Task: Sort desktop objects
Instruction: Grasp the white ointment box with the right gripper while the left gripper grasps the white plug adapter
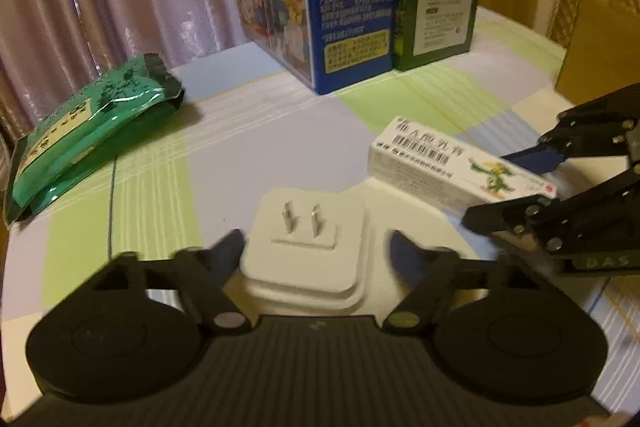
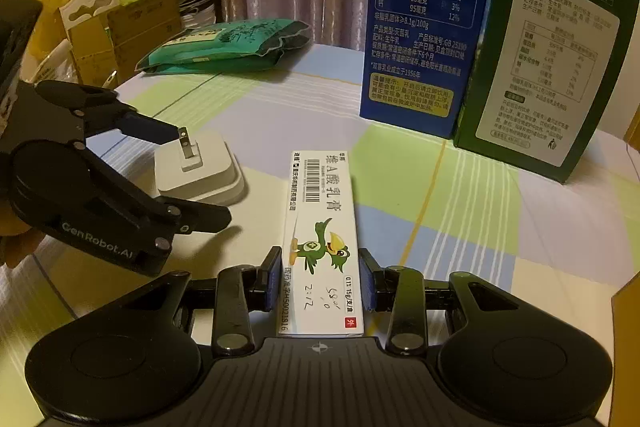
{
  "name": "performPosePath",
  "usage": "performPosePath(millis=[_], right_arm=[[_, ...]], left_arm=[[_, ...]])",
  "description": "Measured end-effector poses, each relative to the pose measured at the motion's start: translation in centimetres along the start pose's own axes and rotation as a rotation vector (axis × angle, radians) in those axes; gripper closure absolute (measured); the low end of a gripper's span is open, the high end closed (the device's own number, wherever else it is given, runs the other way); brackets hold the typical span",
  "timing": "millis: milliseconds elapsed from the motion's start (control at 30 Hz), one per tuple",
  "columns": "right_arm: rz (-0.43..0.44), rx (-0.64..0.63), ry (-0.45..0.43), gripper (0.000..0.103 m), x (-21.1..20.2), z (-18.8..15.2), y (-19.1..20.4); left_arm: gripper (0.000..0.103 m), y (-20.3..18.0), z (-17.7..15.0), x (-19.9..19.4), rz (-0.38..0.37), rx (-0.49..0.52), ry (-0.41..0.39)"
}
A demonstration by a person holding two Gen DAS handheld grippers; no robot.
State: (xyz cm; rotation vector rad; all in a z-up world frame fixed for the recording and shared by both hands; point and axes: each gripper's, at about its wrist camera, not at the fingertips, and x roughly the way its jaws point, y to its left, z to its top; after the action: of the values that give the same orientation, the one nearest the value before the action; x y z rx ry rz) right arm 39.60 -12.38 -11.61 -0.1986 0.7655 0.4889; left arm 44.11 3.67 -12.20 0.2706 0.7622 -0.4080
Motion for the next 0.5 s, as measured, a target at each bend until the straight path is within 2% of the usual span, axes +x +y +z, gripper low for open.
performPosePath(millis=[233,400,500], right_arm=[[-0.003,0.003,0.026,0.068,-1.5,-1.1,-0.3],[-0.01,0.002,0.054,0.068,-4.4,-3.7,-0.1],[-0.01,0.008,0.072,0.068,-6.9,-6.1,0.1]], left_arm=[[0.042,-1.7,-2.3,-2.5,0.039,-0.091,0.033],[0.042,-5.1,-5.6,-5.7,0.059,-0.166,0.06],[0.042,-8.2,-8.4,-7.6,0.073,-0.154,0.069]])
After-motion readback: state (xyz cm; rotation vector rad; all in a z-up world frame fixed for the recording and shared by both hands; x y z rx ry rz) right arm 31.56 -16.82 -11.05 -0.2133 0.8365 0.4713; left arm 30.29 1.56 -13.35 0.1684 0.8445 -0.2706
